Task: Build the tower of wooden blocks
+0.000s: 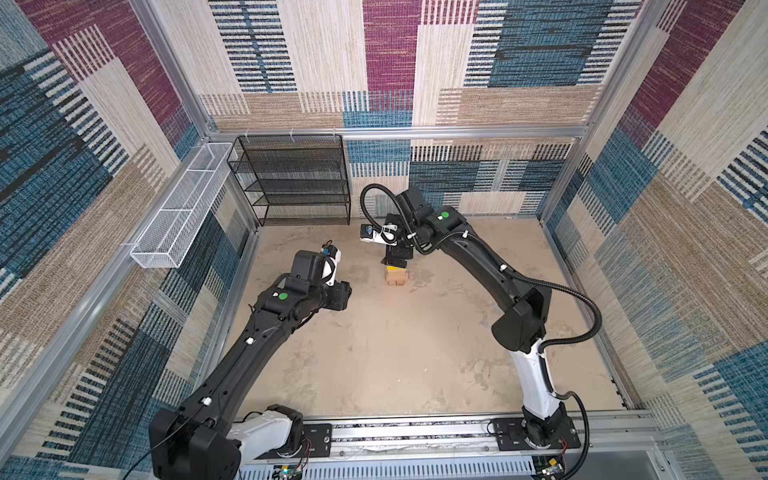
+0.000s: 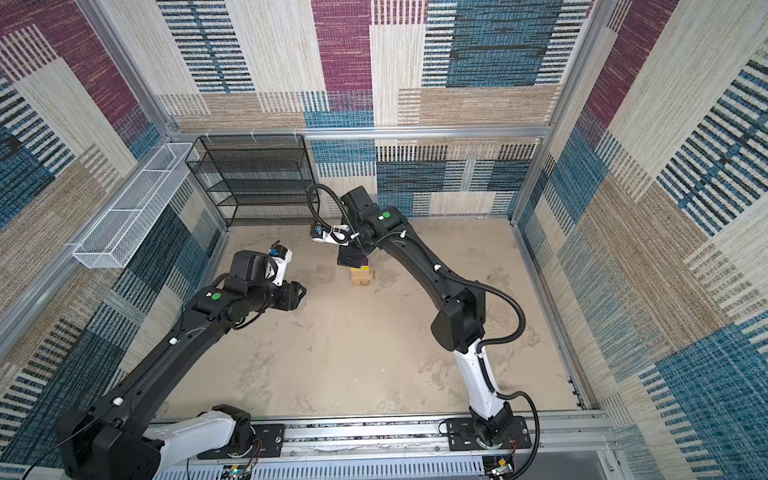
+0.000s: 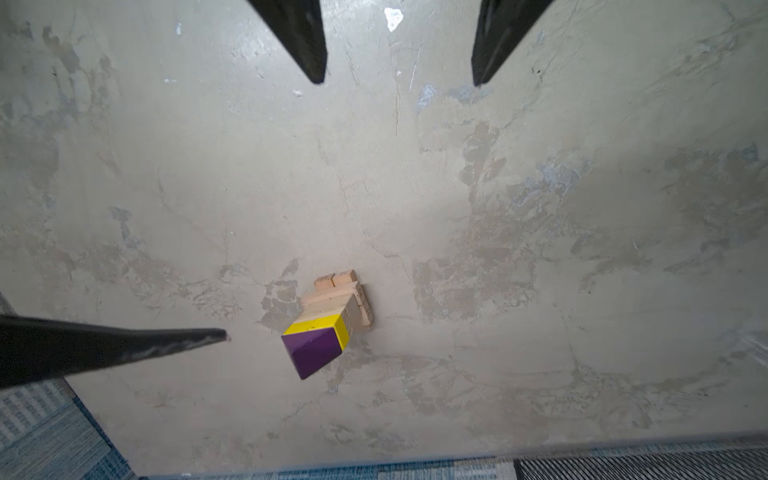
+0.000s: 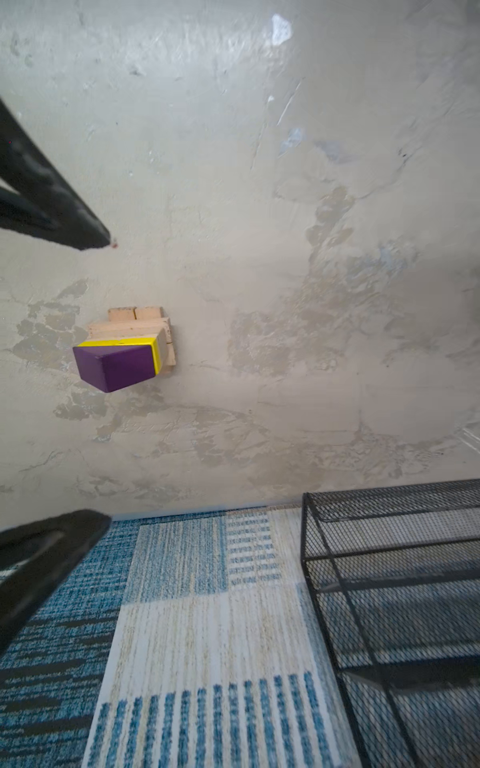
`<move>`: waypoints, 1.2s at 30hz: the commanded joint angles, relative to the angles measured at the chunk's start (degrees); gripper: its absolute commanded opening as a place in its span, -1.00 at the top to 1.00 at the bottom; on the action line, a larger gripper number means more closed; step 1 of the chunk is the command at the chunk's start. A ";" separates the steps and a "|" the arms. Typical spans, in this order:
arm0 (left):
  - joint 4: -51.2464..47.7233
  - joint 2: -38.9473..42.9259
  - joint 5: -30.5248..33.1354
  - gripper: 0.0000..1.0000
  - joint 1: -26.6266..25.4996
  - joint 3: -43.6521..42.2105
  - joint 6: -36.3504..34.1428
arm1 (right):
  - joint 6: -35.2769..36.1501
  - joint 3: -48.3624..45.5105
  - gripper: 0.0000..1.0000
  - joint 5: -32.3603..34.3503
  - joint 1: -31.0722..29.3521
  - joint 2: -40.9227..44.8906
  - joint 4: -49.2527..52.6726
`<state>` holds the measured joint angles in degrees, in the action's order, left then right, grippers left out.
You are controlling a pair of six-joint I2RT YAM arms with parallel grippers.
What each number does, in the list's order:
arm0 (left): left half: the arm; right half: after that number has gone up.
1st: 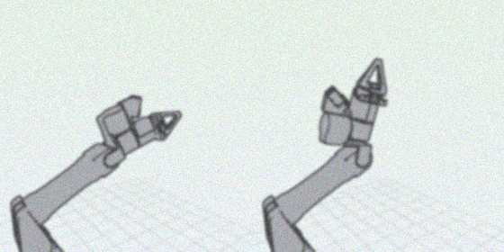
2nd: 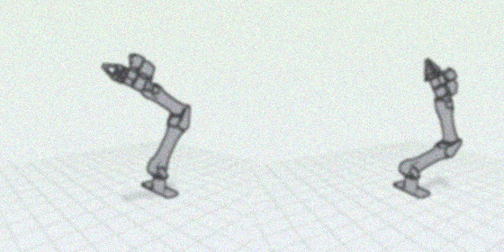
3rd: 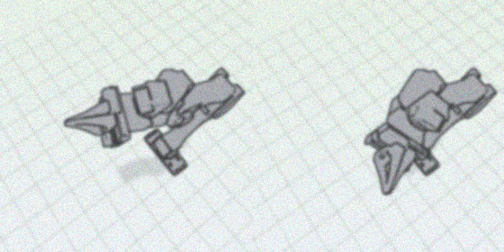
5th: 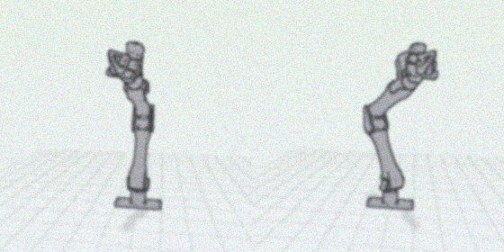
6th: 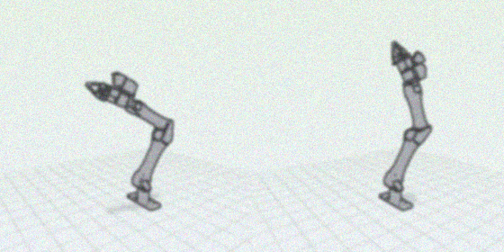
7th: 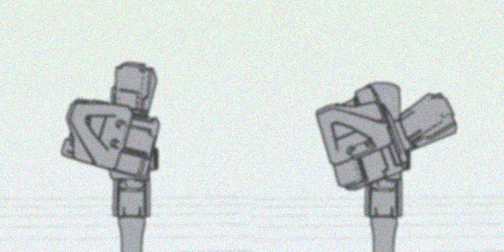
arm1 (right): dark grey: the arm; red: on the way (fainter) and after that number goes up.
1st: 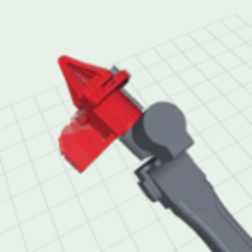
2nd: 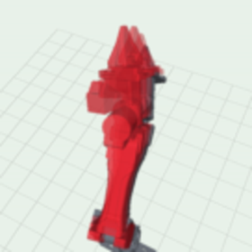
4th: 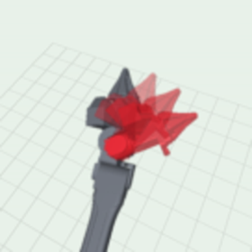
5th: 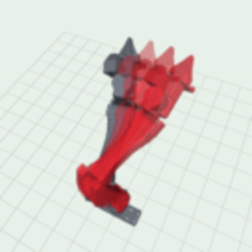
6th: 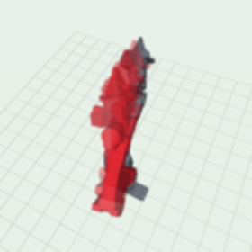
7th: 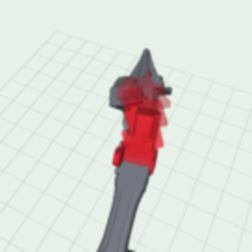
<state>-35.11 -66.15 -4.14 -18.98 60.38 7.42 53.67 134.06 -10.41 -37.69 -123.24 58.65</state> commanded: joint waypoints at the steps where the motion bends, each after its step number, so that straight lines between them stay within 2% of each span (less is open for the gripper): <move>1: 3.75 2.17 2.91 -0.21 0.00 -1.11 3.61 | -4.53 -0.86 -1.00 -2.31 -0.01 3.26 -1.39; 6: 6.80 5.39 4.39 -0.18 0.01 -3.68 6.53 | -11.20 -4.70 -1.00 -2.08 -0.19 10.09 -3.54; 9: 11.46 7.14 8.57 -0.10 0.01 -6.69 6.61 | -15.93 -12.32 -1.00 0.78 -0.19 16.93 -8.64; 13: 23.58 7.49 13.72 -0.02 0.00 -14.03 5.40 | -21.02 -32.35 -1.00 11.50 -0.19 30.82 -25.36; 15: 27.10 5.52 17.89 -0.02 0.08 -15.78 4.18 | -23.49 -45.65 -1.00 17.56 0.12 40.65 -38.32; 16: 28.02 4.39 20.01 -0.02 0.15 -16.03 3.58 | -24.33 -51.02 -1.00 18.58 0.66 45.33 -44.38; 18: 29.90 1.53 24.18 -0.02 0.37 -16.53 1.48 | -28.07 -60.48 -1.00 16.58 4.52 54.79 -53.96; 20: 31.82 -0.94 27.72 -0.02 0.48 -17.17 -1.09 | -33.59 -65.83 -1.00 15.66 9.94 59.92 -57.80; 25: 40.35 -3.96 32.85 -0.06 1.27 -21.74 -8.28 | -38.21 -74.83 -1.00 13.75 20.56 62.64 -57.12; 30: 51.01 -7.73 35.00 -0.24 2.94 -26.43 -12.91 | -40.63 -91.56 -1.00 13.59 29.86 64.18 -72.06; 34: 56.08 -12.83 29.10 -0.37 6.14 -27.43 -14.40 | -41.77 -106.26 -1.00 15.61 32.77 62.78 -88.14; 36: 60.97 -14.71 24.23 -0.37 7.71 -28.83 -14.71 | -42.76 -112.22 -1.00 10.98 33.76 62.94 -95.65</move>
<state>16.67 -79.33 25.91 -12.53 32.71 -4.54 13.41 26.28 3.99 -4.75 -60.45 -19.90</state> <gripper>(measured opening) 0.689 0.998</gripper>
